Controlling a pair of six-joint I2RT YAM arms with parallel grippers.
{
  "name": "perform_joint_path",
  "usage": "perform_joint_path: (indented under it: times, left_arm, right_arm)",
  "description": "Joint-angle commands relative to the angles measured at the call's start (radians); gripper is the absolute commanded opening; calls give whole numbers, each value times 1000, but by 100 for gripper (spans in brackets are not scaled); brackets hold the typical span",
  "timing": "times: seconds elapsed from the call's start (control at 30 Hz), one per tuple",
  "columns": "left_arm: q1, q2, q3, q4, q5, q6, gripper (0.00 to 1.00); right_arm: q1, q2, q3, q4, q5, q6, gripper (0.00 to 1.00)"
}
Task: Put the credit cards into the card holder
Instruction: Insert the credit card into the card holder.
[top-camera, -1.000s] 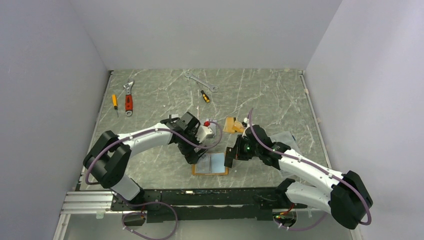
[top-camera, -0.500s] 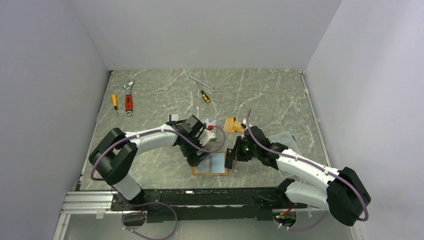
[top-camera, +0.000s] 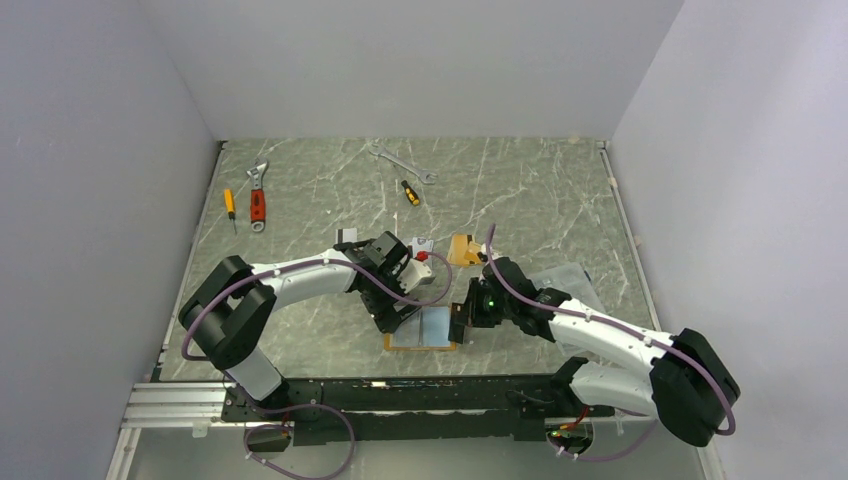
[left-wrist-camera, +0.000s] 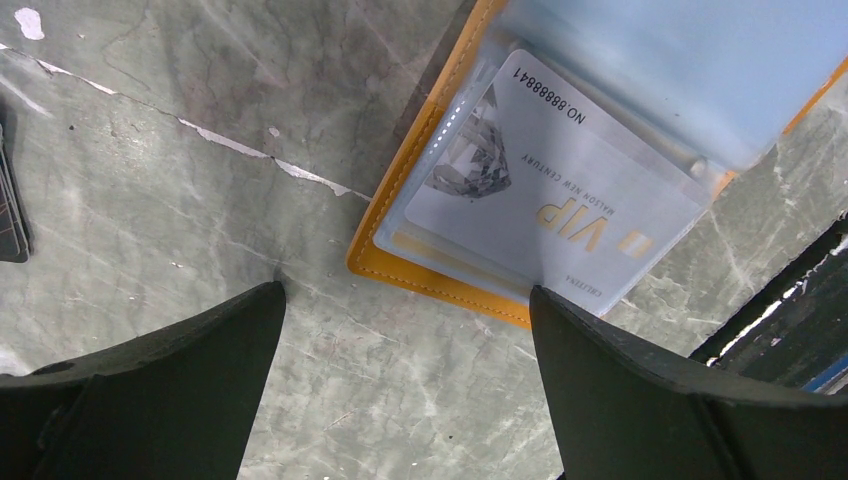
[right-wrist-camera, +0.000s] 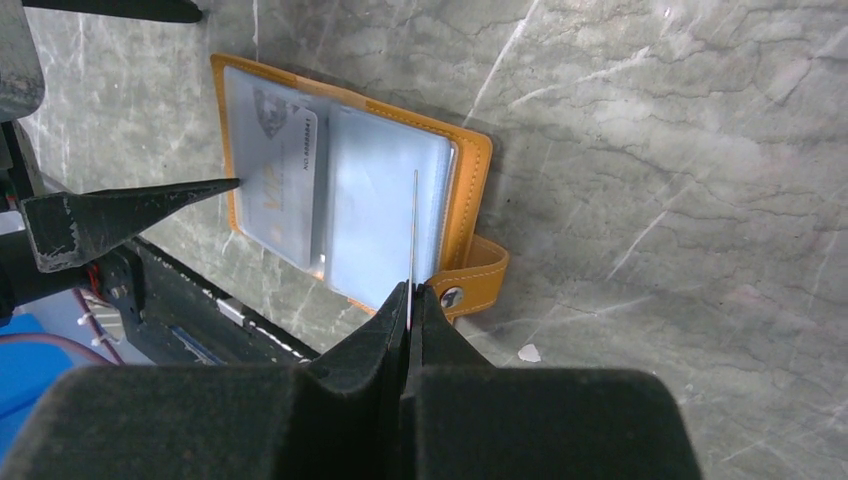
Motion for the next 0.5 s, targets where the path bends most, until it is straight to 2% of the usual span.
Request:
perform_joint_path:
  times: [0.0, 0.47]
  left_arm:
    - [-5, 2, 22, -10, -20, 7, 99]
    - [-6, -9, 24, -13, -17, 13, 99]
  right_arm:
    - [6, -32, 12, -10, 54, -19, 0]
    - [5, -21, -5, 52, 24, 6, 0]
